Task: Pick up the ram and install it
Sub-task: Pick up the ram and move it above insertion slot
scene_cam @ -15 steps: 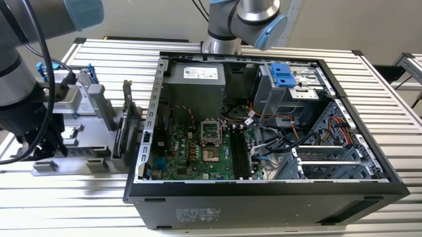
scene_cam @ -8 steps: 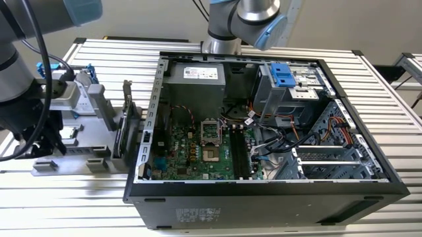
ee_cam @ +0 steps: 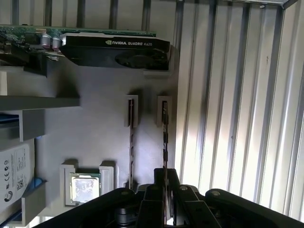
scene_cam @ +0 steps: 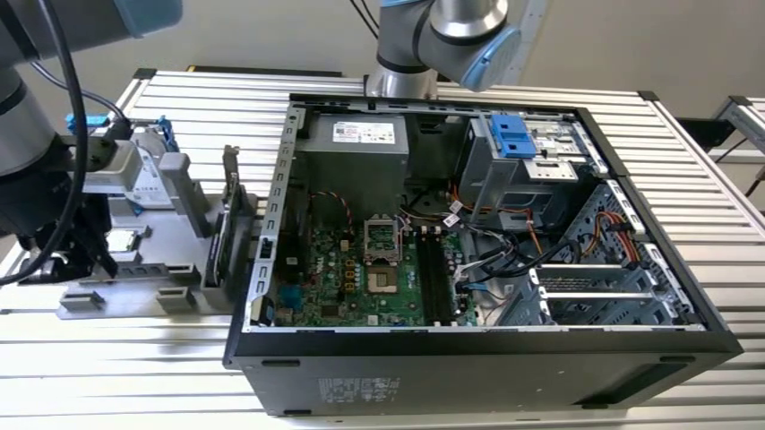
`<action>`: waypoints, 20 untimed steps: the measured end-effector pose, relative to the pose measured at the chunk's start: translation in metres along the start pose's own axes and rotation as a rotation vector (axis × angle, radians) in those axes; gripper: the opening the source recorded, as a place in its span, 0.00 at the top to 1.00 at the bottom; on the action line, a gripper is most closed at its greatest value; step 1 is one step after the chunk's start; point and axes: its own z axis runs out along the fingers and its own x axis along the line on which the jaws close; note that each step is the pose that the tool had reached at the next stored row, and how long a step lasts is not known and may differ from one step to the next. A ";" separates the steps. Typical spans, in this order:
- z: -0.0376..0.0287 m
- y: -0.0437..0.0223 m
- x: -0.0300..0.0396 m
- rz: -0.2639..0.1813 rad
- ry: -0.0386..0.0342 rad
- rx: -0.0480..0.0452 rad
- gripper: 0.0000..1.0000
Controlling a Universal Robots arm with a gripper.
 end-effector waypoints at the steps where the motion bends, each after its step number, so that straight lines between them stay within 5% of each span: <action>1: -0.0011 0.0000 0.0000 0.000 0.0000 0.0001 1.00; 11: -0.0097 -0.0001 0.0000 0.000 0.0000 -0.0001 1.00; 20: -0.0109 -0.0002 0.0000 0.000 0.0000 0.0000 1.00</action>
